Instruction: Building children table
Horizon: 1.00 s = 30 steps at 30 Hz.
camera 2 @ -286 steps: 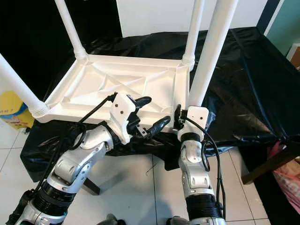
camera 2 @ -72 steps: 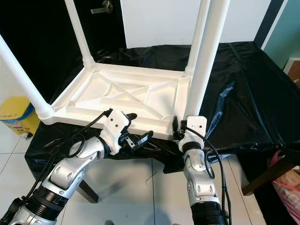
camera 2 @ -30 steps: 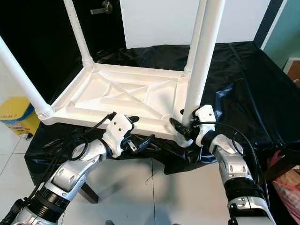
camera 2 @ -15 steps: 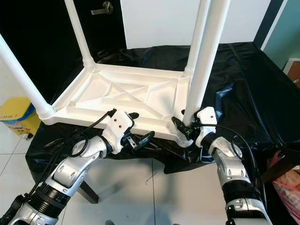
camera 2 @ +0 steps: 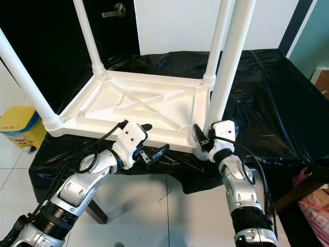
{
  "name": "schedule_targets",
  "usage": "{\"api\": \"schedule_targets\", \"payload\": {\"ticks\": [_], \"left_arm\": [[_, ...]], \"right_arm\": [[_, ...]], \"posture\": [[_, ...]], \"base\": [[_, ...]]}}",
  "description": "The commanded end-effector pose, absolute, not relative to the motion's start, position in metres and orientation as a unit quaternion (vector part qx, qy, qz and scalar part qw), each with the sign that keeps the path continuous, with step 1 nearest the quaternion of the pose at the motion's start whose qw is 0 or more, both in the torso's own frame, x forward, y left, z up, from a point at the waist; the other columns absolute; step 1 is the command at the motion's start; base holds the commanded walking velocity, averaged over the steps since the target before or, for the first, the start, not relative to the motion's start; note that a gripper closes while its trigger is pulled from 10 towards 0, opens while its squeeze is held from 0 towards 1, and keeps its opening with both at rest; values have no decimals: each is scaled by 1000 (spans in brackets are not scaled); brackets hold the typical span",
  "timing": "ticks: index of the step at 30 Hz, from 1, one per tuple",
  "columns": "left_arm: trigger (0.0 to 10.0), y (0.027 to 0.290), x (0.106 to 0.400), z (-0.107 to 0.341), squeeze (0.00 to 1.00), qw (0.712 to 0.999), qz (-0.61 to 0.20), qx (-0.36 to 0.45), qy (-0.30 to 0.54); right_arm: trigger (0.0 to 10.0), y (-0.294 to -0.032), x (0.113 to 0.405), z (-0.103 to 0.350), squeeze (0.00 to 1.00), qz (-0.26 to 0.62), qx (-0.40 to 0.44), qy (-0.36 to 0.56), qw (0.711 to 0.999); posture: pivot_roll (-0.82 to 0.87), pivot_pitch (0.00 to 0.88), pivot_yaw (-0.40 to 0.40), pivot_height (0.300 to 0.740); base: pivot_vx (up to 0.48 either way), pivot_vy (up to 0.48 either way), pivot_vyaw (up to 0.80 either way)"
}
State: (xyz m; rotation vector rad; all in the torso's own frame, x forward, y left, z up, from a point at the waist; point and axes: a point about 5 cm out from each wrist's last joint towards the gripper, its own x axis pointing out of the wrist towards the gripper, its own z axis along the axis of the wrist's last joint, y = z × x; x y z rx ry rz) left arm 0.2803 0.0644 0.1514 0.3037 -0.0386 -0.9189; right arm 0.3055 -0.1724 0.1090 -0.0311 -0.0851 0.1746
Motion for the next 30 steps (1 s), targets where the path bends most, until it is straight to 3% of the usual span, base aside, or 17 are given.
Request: {"api": "schedule_targets", "payload": {"ticks": [1, 8, 14, 30], "left_arm": [[10000, 69, 281, 146, 0, 891, -429, 149, -9], [10000, 68, 279, 143, 0, 897, -416, 148, -3], [10000, 69, 283, 145, 0, 902, -404, 151, -4], [10000, 74, 281, 147, 0, 902, -397, 170, -16]], "right_arm": [[10000, -173, 296, 84, 0, 56, -6, 21, 998], [10000, -163, 289, 86, 0, -18, 20, 19, 999], [10000, -133, 282, 97, 0, 11, 43, -14, 999], [10000, -131, 280, 104, 0, 22, 31, -26, 999]], "posture": [[-29, 0, -2, 740], [-31, 0, -6, 740], [-36, 0, -1, 740], [-25, 0, 4, 740]], "base": [[0, 0, 0], [0, 0, 0], [0, 0, 0], [0, 0, 0]]}}
